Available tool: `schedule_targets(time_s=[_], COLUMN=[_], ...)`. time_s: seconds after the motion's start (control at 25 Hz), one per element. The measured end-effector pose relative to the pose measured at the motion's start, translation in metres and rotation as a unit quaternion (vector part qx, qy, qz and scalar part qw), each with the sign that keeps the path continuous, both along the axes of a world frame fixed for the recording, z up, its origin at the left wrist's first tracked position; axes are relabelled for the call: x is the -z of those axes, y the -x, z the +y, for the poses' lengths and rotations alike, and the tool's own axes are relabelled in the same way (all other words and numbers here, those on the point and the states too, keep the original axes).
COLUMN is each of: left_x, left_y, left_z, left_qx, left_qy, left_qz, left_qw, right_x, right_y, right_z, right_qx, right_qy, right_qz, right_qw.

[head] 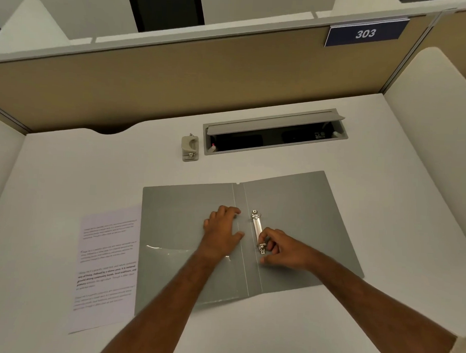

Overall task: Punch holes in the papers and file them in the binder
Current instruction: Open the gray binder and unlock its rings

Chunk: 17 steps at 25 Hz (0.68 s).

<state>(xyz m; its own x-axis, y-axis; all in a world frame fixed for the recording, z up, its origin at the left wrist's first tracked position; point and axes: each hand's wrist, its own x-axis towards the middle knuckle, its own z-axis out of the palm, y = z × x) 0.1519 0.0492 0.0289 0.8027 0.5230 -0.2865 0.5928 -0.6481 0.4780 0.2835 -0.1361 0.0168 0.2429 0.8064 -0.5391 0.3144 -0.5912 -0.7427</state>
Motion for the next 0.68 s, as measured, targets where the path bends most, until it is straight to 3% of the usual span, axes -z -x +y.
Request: schedule_targets(time_s=[0.2, 0.68], left_x=[0.008, 0.016], left_y=[-0.018, -0.029], left_z=[-0.006, 0.004], left_qx=[0.038, -0.007], left_qy=[0.073, 0.17], left_qz=[-0.033, -0.006], left_qw=[0.996, 0.985], right_x=[0.004, -0.005], right_y=[-0.003, -0.01], right_z=[0.003, 0.007], right_qx=[-0.005, -0.02], right_qy=[0.014, 0.035], right_qz=[0.009, 0.05], right_qw=[1.0, 0.998])
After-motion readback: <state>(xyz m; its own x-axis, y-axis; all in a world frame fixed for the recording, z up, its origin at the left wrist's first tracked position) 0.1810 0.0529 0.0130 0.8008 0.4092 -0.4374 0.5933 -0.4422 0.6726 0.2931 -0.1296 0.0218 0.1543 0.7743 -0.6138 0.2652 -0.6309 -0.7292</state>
